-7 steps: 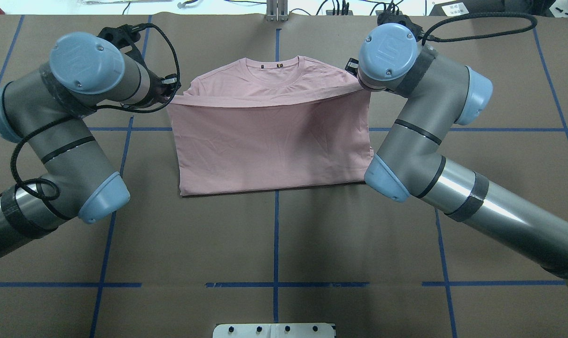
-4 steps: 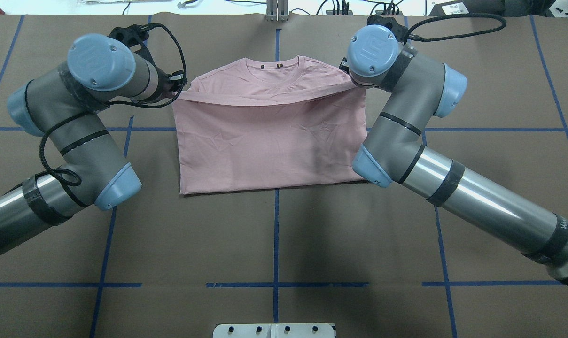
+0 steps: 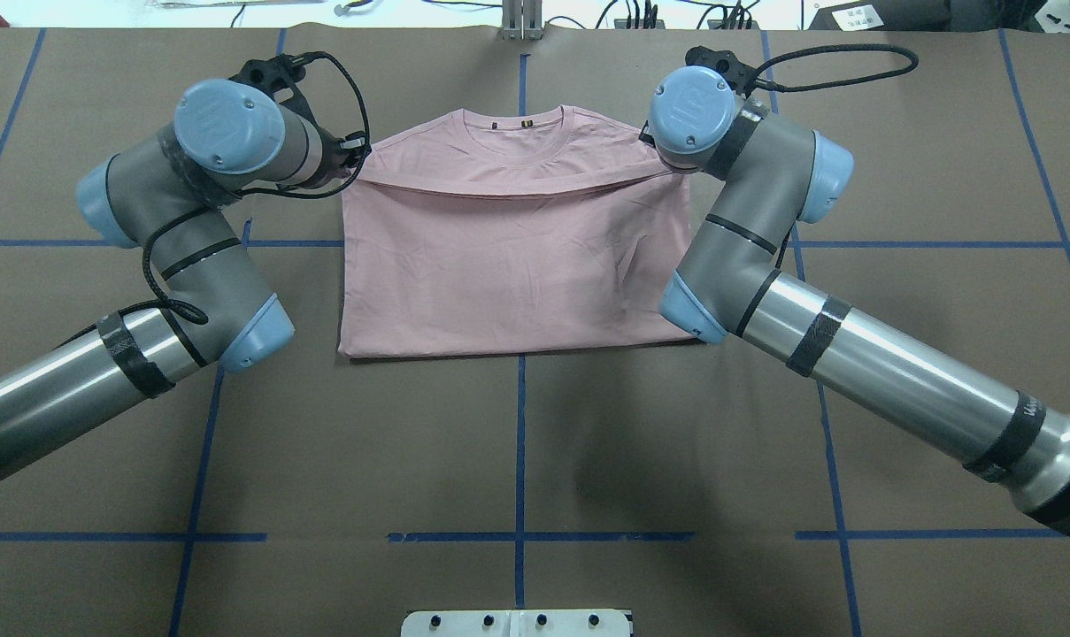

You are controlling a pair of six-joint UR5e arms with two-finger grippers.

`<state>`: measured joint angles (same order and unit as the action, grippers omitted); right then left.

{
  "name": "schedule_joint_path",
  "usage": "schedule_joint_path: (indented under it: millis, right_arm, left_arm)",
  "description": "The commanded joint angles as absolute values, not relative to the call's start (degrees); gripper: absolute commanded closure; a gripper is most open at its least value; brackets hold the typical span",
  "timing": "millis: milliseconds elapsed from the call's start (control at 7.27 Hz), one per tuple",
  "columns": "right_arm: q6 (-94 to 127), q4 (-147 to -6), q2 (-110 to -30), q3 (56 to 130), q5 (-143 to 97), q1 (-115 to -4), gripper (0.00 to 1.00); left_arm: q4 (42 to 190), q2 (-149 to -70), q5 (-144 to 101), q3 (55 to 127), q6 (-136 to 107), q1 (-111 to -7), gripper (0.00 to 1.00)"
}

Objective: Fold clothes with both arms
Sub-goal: 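Raise both grippers away from the folded shirt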

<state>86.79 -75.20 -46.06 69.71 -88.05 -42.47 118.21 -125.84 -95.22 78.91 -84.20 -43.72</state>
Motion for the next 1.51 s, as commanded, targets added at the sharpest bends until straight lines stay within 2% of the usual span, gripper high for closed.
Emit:
schedule_joint_path:
  millis: [0,413,551,688,826,963,1101,1376]
  right_arm:
    - [86.8,-72.9,-44.4,66.2,-88.2,-42.5,1.00]
    - [86.7,-72.9,-43.9,64.4,-88.1,-42.5,1.00]
    - [86.8,-72.9,-43.9,64.4,-88.1,-42.5,1.00]
    - [86.8,-72.9,-43.9,64.4,-88.1,-42.5,0.63]
    - [86.9,-72.9,-43.8,64.7,-87.5,-42.2,0.01]
    - [87.0,-72.4,-43.9,66.3,-88.0,-42.6,0.00]
    - [86.9,-70.1,-44.7,68.6,-90.4,-43.6,0.00]
    - [87.4,-67.4,-56.1,82.5,-96.9,-42.8,0.00]
  left_arm:
    - [121.5,-125.9,-94.5,75.8,-84.2,-43.8,1.00]
    - [121.6,-126.0,-94.5,75.8,-84.5,-43.8,0.98]
    - [121.8,-126.0,-94.5,75.2,-84.6,-43.8,0.86]
    - [122.3,-125.9,-94.5,74.2,-84.5,-43.6,0.70]
    - [124.2,-125.3,-94.5,73.4,-84.2,-43.5,0.39]
    - [125.9,-124.1,-94.5,73.9,-84.0,-43.6,0.00]
    - [127.7,-123.8,-95.1,75.6,-84.0,-43.9,0.00]
    - [127.8,-123.6,-100.6,78.6,-84.1,-45.2,0.00]
